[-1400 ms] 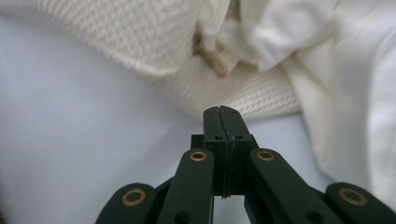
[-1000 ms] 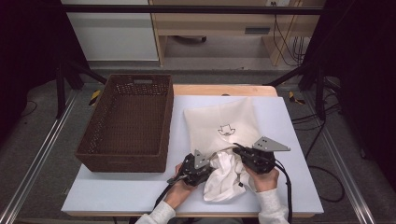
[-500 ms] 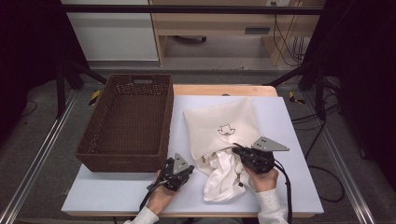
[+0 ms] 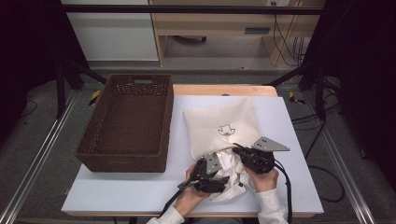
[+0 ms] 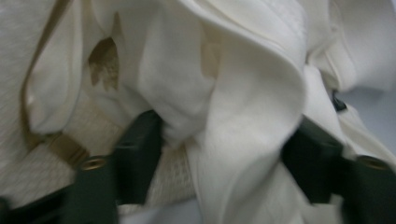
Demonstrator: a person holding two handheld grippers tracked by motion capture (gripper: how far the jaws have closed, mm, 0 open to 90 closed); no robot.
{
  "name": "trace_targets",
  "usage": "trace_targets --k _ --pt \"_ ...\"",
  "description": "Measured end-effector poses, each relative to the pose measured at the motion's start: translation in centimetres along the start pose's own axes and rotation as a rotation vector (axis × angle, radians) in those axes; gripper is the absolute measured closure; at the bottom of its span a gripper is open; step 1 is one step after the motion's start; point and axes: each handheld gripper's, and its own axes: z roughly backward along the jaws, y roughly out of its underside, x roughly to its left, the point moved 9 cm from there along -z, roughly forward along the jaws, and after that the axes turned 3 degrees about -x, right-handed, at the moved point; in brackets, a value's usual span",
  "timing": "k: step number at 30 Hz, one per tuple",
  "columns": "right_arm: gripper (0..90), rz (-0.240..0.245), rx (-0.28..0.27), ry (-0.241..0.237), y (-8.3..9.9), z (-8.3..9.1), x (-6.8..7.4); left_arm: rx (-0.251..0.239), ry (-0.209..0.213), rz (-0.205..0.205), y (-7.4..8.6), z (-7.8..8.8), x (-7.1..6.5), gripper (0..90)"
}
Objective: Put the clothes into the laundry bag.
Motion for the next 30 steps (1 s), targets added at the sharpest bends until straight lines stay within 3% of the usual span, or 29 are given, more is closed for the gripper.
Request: trace_targets --k 2,3,8,12,14,19,22,24,27,30 --pt "86.6 -0.008 -0.001 -0.004 0.0 0.0 0.0 -0.015 -0.020 -0.008 -0.4 -0.1 0.1 74.8" --pt "86.6 -0.008 -0.001 -0.004 0.0 0.0 -0.1 -0.017 -0.024 -0.018 -0.6 0.1 0.0 78.1" --pt "86.9 -0.018 -0.011 -0.006 -0.2 0.2 0.0 -0.094 -0.034 -0.078 -3.6 1.9 -0.5 80.6" --pt "87.0 -0.021 -0.030 -0.016 -0.7 0.5 0.3 -0.061 -0.034 -0.085 -4.7 0.3 -0.1 80.5" --pt "87.0 -0.026 -0.042 -0.025 -1.0 0.8 0.6 -0.033 -0.089 -0.106 -4.8 -1.2 0.8 80.3" --pt "87.0 -0.028 -0.043 -0.014 -1.1 1.1 0.5 0.008 -0.234 -0.093 -4.5 -3.9 4.0 77.7" --pt "86.9 -0.037 -0.026 -0.003 -0.6 0.8 0.0 -0.022 -0.176 -0.064 -4.0 -3.7 4.0 69.5" --pt "86.9 -0.039 -0.019 0.001 -0.3 0.6 -0.1 -0.043 -0.130 -0.042 -3.8 -2.9 3.5 51.8" --pt "86.8 -0.039 -0.018 0.007 -0.2 0.5 -0.3 -0.079 -0.063 0.000 -3.6 -1.0 2.6 35.1" --pt "86.8 -0.037 -0.021 0.012 -0.2 0.5 -0.4 -0.088 -0.038 -0.016 -3.2 1.1 1.7 27.0"
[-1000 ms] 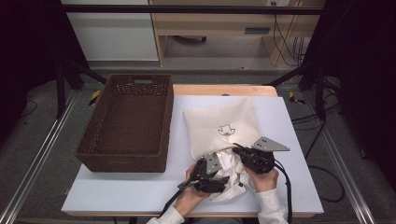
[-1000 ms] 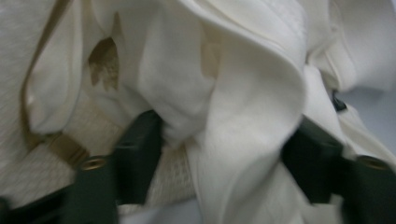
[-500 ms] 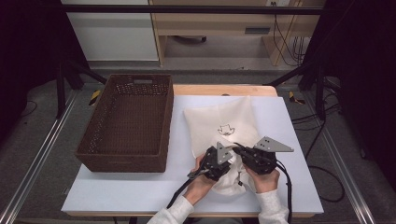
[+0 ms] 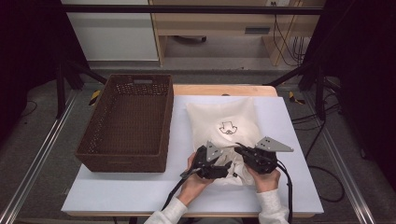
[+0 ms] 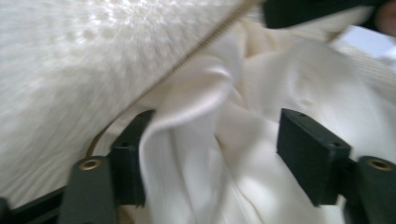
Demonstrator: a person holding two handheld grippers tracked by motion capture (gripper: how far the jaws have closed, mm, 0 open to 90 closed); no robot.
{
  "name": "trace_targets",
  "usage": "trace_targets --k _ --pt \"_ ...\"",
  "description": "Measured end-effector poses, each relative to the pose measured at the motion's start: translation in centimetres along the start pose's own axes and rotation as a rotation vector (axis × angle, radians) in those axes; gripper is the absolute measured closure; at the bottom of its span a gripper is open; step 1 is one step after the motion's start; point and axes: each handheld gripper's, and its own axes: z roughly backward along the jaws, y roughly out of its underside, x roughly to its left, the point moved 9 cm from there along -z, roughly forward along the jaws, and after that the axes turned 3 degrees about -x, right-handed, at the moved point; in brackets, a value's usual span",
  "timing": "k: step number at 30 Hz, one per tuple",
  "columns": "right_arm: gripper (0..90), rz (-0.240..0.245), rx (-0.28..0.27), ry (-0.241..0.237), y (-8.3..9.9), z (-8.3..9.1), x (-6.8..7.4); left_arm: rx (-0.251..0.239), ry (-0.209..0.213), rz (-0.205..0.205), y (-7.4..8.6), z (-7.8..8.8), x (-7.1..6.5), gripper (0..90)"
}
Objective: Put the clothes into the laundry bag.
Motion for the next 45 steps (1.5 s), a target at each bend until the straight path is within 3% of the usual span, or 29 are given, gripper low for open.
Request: trace_targets --k 2,5,7,9,11,13,17,21,24,26,29,32,35,37,39,41,43,45 --pt "86.8 0.004 -0.001 0.001 0.0 0.0 0.0 -0.005 0.010 -0.022 0.3 1.2 -0.5 26.5" --pt "86.7 0.007 0.001 0.000 0.1 0.0 0.0 0.027 0.025 -0.030 1.8 1.8 -1.1 26.2" --pt "86.7 0.008 0.004 -0.002 0.1 -0.1 0.0 0.055 0.028 -0.032 2.9 1.2 -1.3 28.2" --pt "86.7 0.008 0.006 -0.001 0.2 -0.2 0.1 0.096 0.037 0.001 3.8 0.0 -1.4 29.7" --pt "86.7 0.014 0.013 -0.001 0.3 -0.3 0.1 0.098 0.048 0.016 4.2 -1.2 -1.7 36.5" --pt "86.7 0.013 0.016 -0.002 0.4 -0.4 0.1 0.095 0.016 -0.007 3.9 -1.7 -1.9 48.0" --pt "86.8 0.007 0.019 -0.007 0.4 -0.5 0.2 0.097 0.024 -0.031 3.0 -2.0 -2.3 77.3" --pt "86.8 0.006 0.013 -0.007 0.2 -0.3 0.1 0.048 0.023 -0.065 0.9 -2.1 -2.6 80.0" --pt "86.8 -0.003 0.005 -0.006 0.1 -0.1 -0.1 0.029 0.007 -0.061 -0.8 -3.1 -2.3 80.1" --pt "86.8 -0.011 -0.002 0.000 0.0 0.0 -0.2 0.024 -0.017 -0.080 -1.3 -4.1 -2.0 80.0" --pt "86.8 -0.018 -0.005 0.009 -0.1 0.2 -0.5 0.030 -0.042 -0.087 -1.1 -5.9 -1.3 79.2" --pt "86.8 -0.032 -0.001 0.020 0.1 0.3 -0.9 0.038 -0.013 -0.034 -0.1 -7.1 -0.5 74.8" --pt "86.8 -0.043 -0.005 0.020 0.1 0.4 -1.2 0.030 0.026 -0.019 0.2 -6.3 -0.7 64.6" --pt "86.8 -0.042 -0.005 0.017 0.1 0.4 -1.2 0.036 0.047 -0.018 0.1 -5.2 -1.1 46.8" --pt "86.8 -0.033 0.000 0.024 0.2 0.3 -1.1 0.029 0.047 -0.027 -0.1 -3.5 -1.3 34.9" --pt "86.7 -0.036 -0.002 0.022 0.2 0.3 -1.1 0.024 0.042 -0.048 -0.3 -1.6 -1.3 29.7" --pt "86.7 -0.029 -0.001 0.019 0.2 0.4 -1.1 0.023 0.003 -0.083 -0.1 0.3 -0.8 29.4" --pt "86.7 -0.033 -0.005 0.021 0.2 0.4 -1.1 0.031 -0.014 -0.078 0.6 1.4 -0.1 29.9"
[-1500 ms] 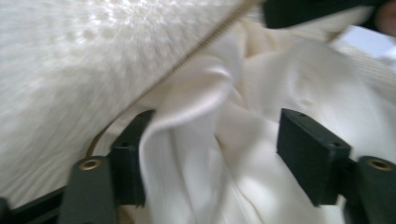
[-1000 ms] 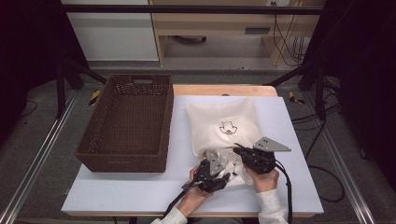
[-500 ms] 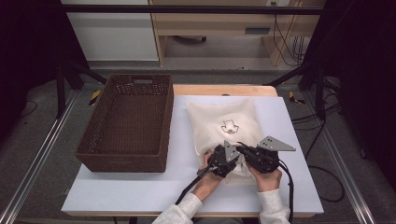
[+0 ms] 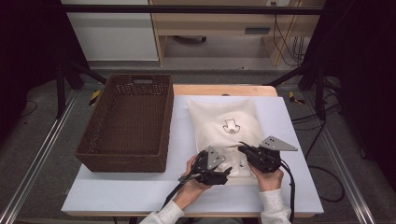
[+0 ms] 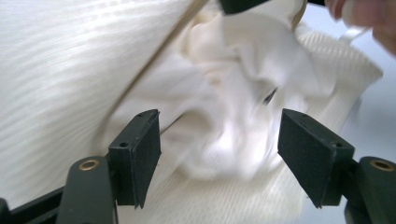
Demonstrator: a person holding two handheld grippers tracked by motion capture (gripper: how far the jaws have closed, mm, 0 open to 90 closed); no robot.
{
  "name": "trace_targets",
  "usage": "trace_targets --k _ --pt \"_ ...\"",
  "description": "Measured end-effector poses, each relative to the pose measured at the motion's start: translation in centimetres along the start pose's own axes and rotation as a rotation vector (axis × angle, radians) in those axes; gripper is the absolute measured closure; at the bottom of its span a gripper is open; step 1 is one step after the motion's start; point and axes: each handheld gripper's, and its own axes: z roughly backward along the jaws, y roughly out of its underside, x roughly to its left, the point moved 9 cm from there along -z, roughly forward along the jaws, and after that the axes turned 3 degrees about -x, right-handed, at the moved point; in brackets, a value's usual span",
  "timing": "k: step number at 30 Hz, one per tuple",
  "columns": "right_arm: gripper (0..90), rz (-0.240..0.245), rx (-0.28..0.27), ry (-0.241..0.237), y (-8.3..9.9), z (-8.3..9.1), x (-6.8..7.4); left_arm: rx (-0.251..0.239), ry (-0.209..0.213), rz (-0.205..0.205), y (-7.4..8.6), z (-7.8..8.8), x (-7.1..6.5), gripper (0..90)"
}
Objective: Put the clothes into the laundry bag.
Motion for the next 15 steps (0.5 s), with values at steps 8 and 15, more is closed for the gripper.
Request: trace_targets --k 8,15 --pt "86.7 0.012 0.015 -0.004 0.3 -0.3 0.1 0.091 0.087 0.098 2.9 -2.9 -0.2 51.5" --pt "86.8 0.010 0.007 -0.009 0.1 -0.2 0.1 0.103 0.055 -0.008 0.6 -5.7 -1.8 76.8"
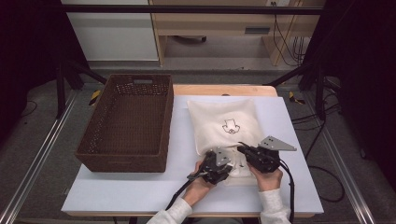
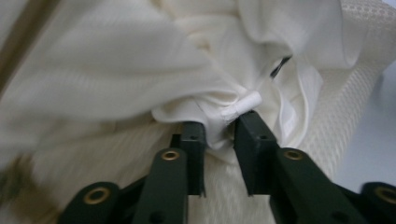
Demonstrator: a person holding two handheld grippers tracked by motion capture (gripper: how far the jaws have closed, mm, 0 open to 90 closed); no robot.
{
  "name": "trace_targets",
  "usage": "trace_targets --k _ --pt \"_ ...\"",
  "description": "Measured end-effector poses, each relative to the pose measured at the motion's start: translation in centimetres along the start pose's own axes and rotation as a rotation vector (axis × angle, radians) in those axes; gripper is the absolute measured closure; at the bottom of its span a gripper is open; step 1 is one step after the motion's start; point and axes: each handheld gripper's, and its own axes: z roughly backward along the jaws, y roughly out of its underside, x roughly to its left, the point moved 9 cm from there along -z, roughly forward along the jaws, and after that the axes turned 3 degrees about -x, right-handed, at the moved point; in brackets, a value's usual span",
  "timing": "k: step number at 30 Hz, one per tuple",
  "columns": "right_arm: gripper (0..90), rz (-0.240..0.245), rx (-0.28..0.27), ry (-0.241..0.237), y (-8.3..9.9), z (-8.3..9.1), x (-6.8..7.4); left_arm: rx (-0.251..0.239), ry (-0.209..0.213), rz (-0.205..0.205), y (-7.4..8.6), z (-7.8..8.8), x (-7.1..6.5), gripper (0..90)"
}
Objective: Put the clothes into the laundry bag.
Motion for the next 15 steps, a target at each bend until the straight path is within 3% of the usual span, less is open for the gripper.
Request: trace_targets --k 6,10,12,15 --pt "86.8 -0.004 -0.010 0.004 -0.2 0.1 0.0 -0.001 -0.040 -0.005 -1.1 -2.5 0.6 83.0" --pt "86.8 -0.009 -0.006 0.012 -0.1 0.1 -0.2 -0.011 -0.044 -0.015 -1.1 -2.7 0.7 81.7" --pt "86.7 -0.009 -0.006 0.013 -0.1 0.1 -0.2 -0.018 -0.055 -0.007 -0.9 -2.0 0.6 74.1" --pt "86.8 -0.012 -0.005 0.012 0.0 0.1 -0.3 -0.043 -0.030 0.008 -0.4 0.0 0.1 53.9"
